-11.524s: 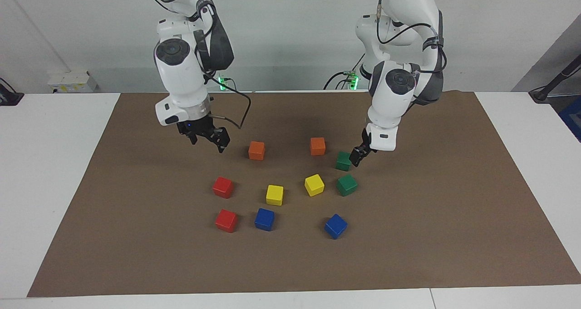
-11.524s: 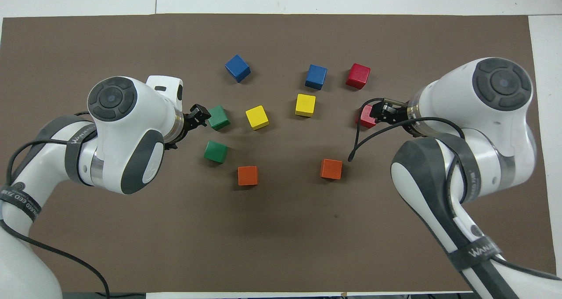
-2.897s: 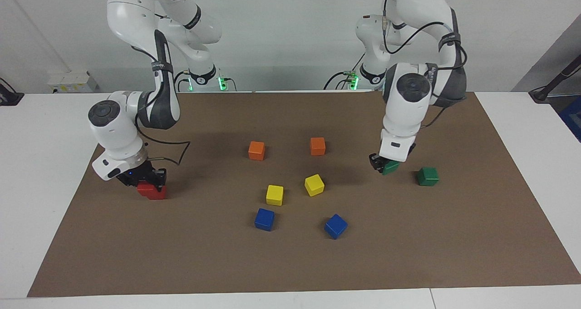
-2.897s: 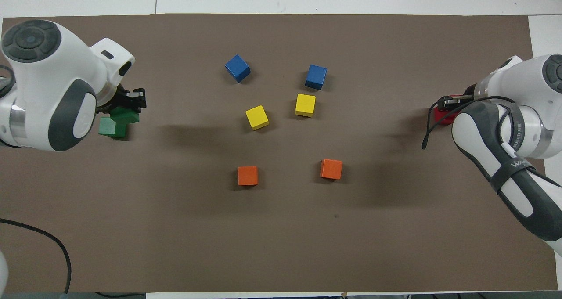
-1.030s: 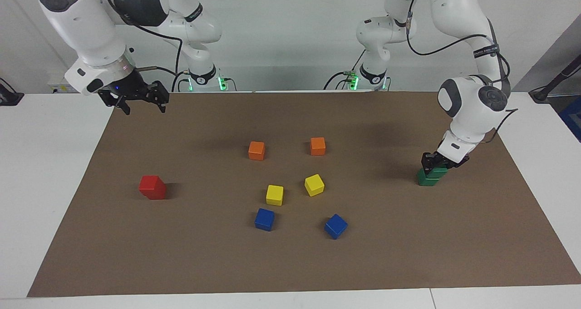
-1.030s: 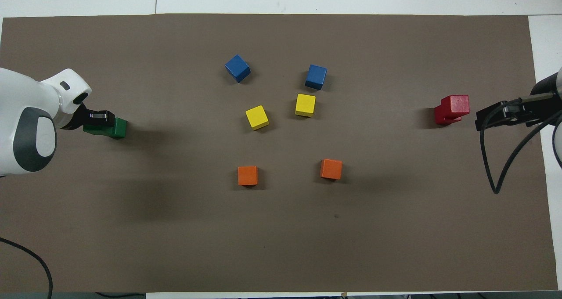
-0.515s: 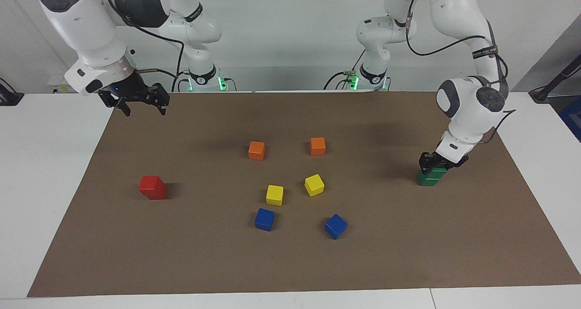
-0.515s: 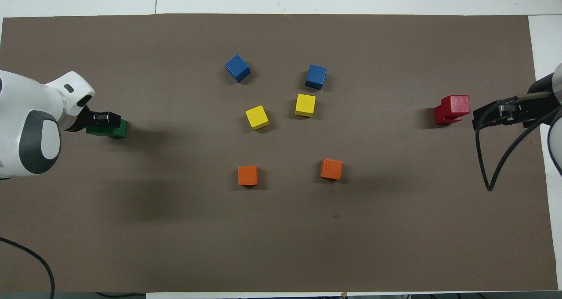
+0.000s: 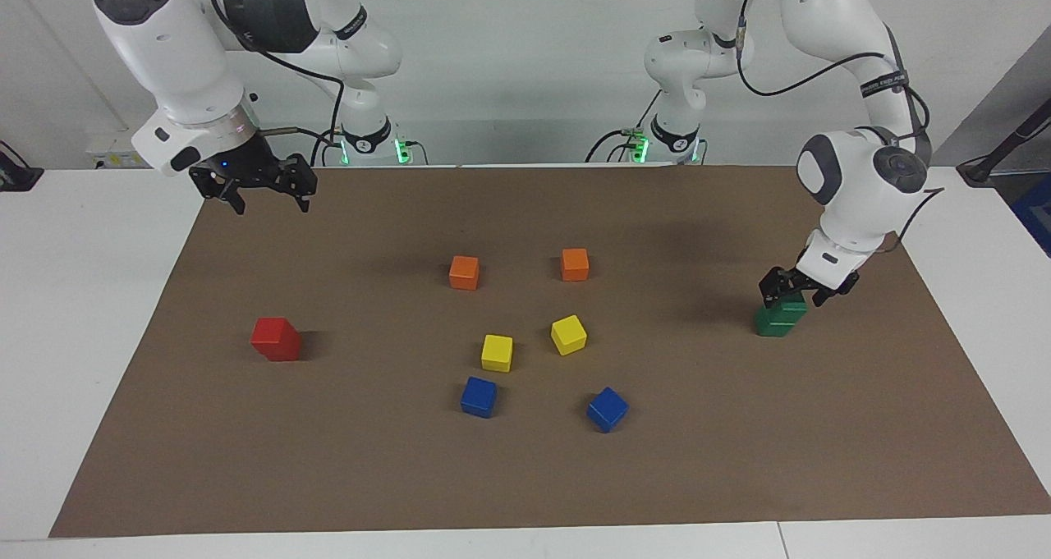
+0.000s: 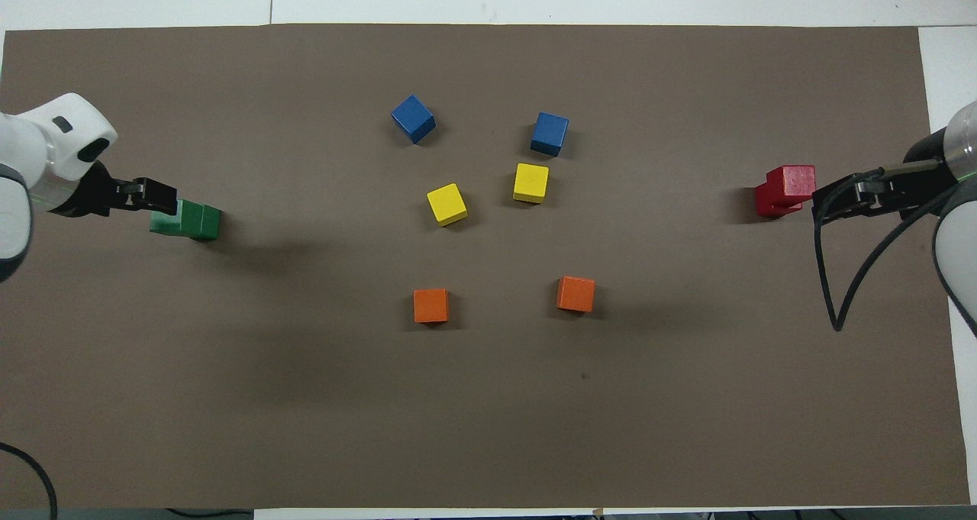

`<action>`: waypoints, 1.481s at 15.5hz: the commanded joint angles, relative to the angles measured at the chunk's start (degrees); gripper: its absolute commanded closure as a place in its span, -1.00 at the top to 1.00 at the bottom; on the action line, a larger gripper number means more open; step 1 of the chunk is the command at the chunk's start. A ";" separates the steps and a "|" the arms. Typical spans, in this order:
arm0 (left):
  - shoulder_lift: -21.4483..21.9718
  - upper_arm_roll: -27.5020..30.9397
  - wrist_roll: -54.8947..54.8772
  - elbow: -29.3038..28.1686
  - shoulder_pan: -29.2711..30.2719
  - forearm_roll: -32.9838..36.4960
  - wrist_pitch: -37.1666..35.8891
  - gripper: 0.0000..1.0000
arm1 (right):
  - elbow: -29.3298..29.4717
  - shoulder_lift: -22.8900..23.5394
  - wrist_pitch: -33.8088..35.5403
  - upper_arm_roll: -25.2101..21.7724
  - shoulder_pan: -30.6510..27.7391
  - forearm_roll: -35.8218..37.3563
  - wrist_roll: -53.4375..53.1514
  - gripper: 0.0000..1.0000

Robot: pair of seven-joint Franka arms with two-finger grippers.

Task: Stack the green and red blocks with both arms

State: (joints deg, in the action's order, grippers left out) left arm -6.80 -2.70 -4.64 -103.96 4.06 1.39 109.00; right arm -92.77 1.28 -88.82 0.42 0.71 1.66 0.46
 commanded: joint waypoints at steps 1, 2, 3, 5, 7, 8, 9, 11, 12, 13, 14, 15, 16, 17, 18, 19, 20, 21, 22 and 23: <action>5.02 -0.20 0.51 3.41 -0.28 -0.60 -9.22 1.00 | -1.44 -1.19 -1.18 -0.42 0.43 0.72 -0.90 1.00; 7.48 -0.20 0.60 2.89 -0.28 -0.60 -11.16 1.00 | -1.36 -1.19 -0.92 -0.42 0.43 0.72 -0.98 1.00; 8.81 -0.20 0.60 2.80 -0.36 -0.60 -13.09 1.00 | -1.36 -1.19 -0.91 -0.42 0.43 0.72 -0.99 1.00; 10.22 -0.20 0.78 2.45 -1.06 -0.60 -15.82 1.00 | -1.27 -1.19 -0.91 -0.42 0.43 0.72 -0.90 1.00; 10.49 -0.20 1.12 1.13 -1.59 -0.60 -14.79 1.00 | -1.53 -1.71 -1.18 -0.51 0.52 0.72 -0.72 1.00; 10.49 -0.02 1.74 1.13 -2.99 -0.51 -14.17 1.00 | -1.71 -2.15 -1.09 -0.51 0.52 0.54 -0.64 1.00; 10.40 0.15 1.83 1.21 -3.79 -0.08 -14.16 1.00 | -1.71 -2.41 -0.91 -0.51 0.69 0.37 -0.55 1.00; 10.49 0.33 2.18 1.56 -4.06 -0.07 -14.25 1.00 | -1.88 -3.03 -0.56 -1.73 2.09 -0.07 -0.37 1.00; 10.32 0.33 3.05 1.83 -4.23 -0.07 -14.51 1.00 | -2.14 -3.21 -0.56 -2.87 2.97 -0.34 -0.28 1.00; 10.31 0.77 4.28 1.83 -5.36 -0.07 -14.60 1.00 | -2.93 -3.47 -1.00 -3.66 3.59 -0.43 -0.02 1.00; 10.31 2.42 4.64 1.92 -6.33 -0.07 -14.78 1.00 | -4.07 -3.73 -1.87 -3.85 3.42 -0.51 0.85 1.00; 10.40 3.31 4.64 1.92 -6.95 -0.07 -14.78 1.00 | -4.95 -4.26 -3.36 -3.85 3.33 -1.21 2.16 1.00; 10.40 3.41 4.64 2.00 -6.96 -0.07 -14.87 1.00 | -5.05 -4.18 -3.63 -3.94 3.25 -1.48 2.44 1.00; 10.40 3.41 4.73 1.92 -6.96 -0.07 -14.87 1.00 | -5.05 -4.26 -3.72 -3.94 3.16 -1.48 2.44 1.00; 10.40 3.41 4.73 2.00 -6.96 -0.07 -14.87 1.00 | -4.96 -4.18 -3.90 -3.94 2.98 -1.57 2.44 1.00; 10.40 3.41 4.73 2.01 -6.96 -0.07 -14.78 1.00 | -4.96 -4.18 -3.99 -3.94 2.98 -1.57 2.09 1.00; 10.40 3.32 4.73 2.18 -6.87 -0.07 -14.78 1.00 | -4.96 -4.18 -4.08 -3.94 2.98 -1.57 1.92 1.00; 10.40 3.32 4.73 2.62 -6.96 -0.07 -15.13 1.00 | -4.96 -4.18 -4.60 -3.94 2.98 -1.48 1.83 1.00; 10.40 3.32 4.73 3.84 -6.87 -0.07 -15.74 1.00 | -4.96 -4.18 -5.47 -3.94 2.89 -1.57 1.83 1.00; 10.14 3.23 4.73 5.24 -6.87 -0.07 -16.53 1.00 | -5.05 -4.09 -6.27 -3.94 2.89 -1.57 1.83 1.00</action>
State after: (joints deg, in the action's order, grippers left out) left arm 3.06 -0.27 -0.81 -100.94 -1.84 1.37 93.92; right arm -95.71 -1.19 -92.72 -3.17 3.64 1.12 1.57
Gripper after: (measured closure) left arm 0.000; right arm 0.000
